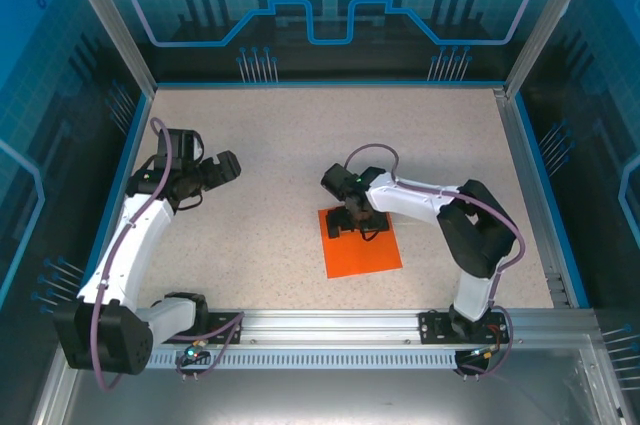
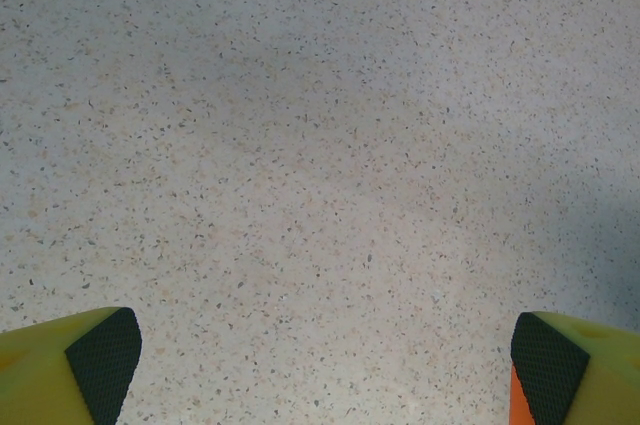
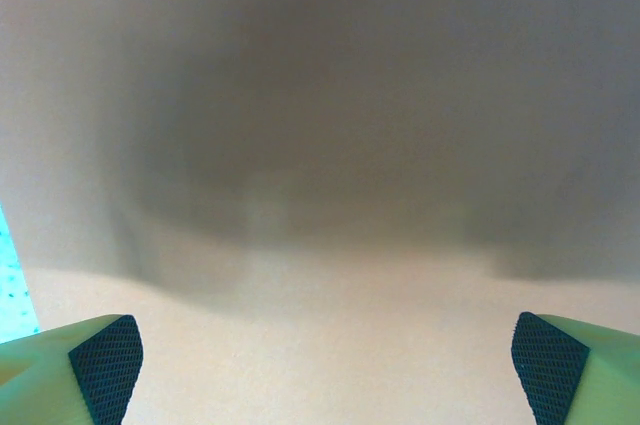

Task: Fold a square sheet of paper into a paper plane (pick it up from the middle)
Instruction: Fold the square sheet of paper in half at the center of the table.

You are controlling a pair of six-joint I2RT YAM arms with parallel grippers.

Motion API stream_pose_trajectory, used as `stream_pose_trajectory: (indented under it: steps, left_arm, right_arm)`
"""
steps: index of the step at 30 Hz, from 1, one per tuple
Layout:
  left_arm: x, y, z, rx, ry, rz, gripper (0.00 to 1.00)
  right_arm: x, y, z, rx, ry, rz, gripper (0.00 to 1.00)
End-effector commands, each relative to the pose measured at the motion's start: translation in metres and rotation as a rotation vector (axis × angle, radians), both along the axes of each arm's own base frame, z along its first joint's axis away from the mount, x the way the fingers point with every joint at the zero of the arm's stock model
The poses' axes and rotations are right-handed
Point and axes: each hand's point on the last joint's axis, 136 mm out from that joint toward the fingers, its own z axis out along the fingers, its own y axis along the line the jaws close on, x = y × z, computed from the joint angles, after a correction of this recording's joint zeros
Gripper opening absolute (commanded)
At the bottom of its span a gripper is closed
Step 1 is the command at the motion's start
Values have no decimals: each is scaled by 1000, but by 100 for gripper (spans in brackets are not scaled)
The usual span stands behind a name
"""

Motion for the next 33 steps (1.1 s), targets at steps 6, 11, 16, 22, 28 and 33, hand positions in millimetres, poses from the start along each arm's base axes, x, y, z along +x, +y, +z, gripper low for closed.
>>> stream_pose_trajectory:
  steps: [6,11,16,22,28,33]
  left_arm:
    - [-6,-6,-7,-21,32,-15,98]
    - [-6,-6,-7,-22,34,-17,98]
    - [-6,-7,-7,-28,36,-20,99]
    - [-6,-17,-9,-85,40,-35,99]
    - [-8,-37,-24,-163,63,-66,99]
    - [-9,-58,-40,-223,95,-102,98]
  right_arm:
    - [-14,-12,-32,-53,97,-7,99]
    - [-20,-18,-47,-79,129,-16,95]
    - [-20,-16,-45,-44,119,-27,81]
    - [-9,-5,-20,43,47,-35,59]
    - [-2,8,4,143,-1,-63,22]
    - [3,33,31,307,-31,-52,12]
